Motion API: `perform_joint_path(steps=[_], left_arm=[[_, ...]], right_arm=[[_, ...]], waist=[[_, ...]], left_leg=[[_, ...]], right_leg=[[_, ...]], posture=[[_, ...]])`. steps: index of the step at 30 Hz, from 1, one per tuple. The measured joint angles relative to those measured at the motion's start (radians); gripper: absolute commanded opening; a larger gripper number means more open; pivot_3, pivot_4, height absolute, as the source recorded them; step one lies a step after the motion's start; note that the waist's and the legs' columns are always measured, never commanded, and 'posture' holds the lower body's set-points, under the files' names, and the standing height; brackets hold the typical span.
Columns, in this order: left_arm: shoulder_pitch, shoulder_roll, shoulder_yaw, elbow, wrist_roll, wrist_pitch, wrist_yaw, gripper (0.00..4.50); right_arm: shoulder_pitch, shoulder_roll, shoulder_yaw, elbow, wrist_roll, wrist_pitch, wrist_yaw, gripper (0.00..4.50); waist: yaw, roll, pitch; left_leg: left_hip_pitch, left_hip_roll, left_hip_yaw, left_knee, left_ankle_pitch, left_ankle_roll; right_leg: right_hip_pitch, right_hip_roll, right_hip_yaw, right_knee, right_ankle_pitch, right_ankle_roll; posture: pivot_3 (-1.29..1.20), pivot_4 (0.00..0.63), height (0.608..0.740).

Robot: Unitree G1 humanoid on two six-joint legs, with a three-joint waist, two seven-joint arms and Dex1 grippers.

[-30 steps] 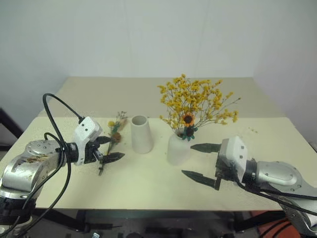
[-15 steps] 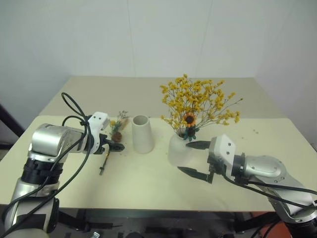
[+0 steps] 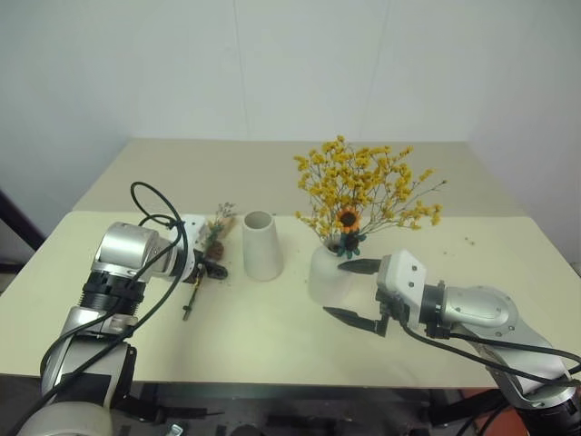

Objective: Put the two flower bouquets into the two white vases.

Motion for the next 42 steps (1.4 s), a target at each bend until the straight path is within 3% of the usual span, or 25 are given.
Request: perform_joint_path(steps=[9,10,18,23,28,36,42], left_arm=[[0.016,0.014,0.009,-0.008,0.0,0.013,-0.007,0.2],[0.019,0.015,0.018,-0.012,0.0,0.017,-0.004,0.05],[0.034,0.021,0.057,-0.034,0.019,0.02,0.044,0.05],[0.006,-0.023,0.221,-0.036,0.033,-0.045,0.145,0.05],[-0.025,-0.026,0.352,-0.161,-0.066,-0.129,0.06,0.05],[-0.028,-0.026,0.366,-0.212,-0.126,-0.196,0.011,0.05],[-0.065,-0.026,0.366,-0.213,-0.169,-0.238,-0.033,0.05]], right_arm=[[0.0,0.008,0.0,-0.008,0.0,0.004,-0.018,4.5],[0.0,0.009,0.0,-0.008,0.0,0.004,-0.018,4.5],[0.007,0.011,-0.001,-0.008,0.0,0.007,-0.024,4.5],[0.015,0.01,-0.007,-0.008,0.0,0.007,-0.028,4.5],[0.015,0.014,-0.007,-0.014,-0.002,0.009,-0.049,4.5],[-0.018,0.078,0.009,-0.042,-0.098,0.059,-0.179,4.5],[-0.028,0.091,0.011,-0.082,-0.109,0.075,-0.195,4.5]], waist=[[-0.001,0.0,0.0],[-0.001,0.0,0.0],[0.0,0.0,0.0],[0.002,0.0,0.0],[0.001,0.0,0.0],[-0.001,0.0,0.0],[-0.001,0.0,0.0]], left_leg=[[-0.001,0.0,0.0,0.0,0.0,0.0],[0.0,0.0,0.0,0.0,0.0,0.0],[-0.001,0.0,0.0,0.0,0.0,0.0],[-0.001,0.0,0.0,0.0,0.0,0.0],[-0.002,-0.001,0.0,0.0,-0.001,-0.001],[-0.002,-0.001,0.0,0.0,-0.001,-0.002],[-0.004,-0.001,0.0,0.0,-0.001,-0.002]], right_leg=[[0.0,0.0,0.0,0.0,0.0,0.0],[0.0,0.0,0.0,0.0,0.0,0.0],[0.0,0.0,0.0,0.0,0.0,0.0],[-0.001,0.0,0.0,0.0,0.001,-0.001],[-0.002,-0.001,0.0,0.0,0.003,-0.005],[-0.003,-0.001,0.0,0.0,0.003,-0.005],[-0.005,-0.001,0.0,0.0,0.004,-0.006]], posture=[[0.0,0.15,0.74],[0.0,0.15,0.74],[0.0,0.15,0.74],[0.0,0.15,0.74],[0.0,0.15,0.74],[0.0,0.15,0.74],[0.0,0.15,0.74]])
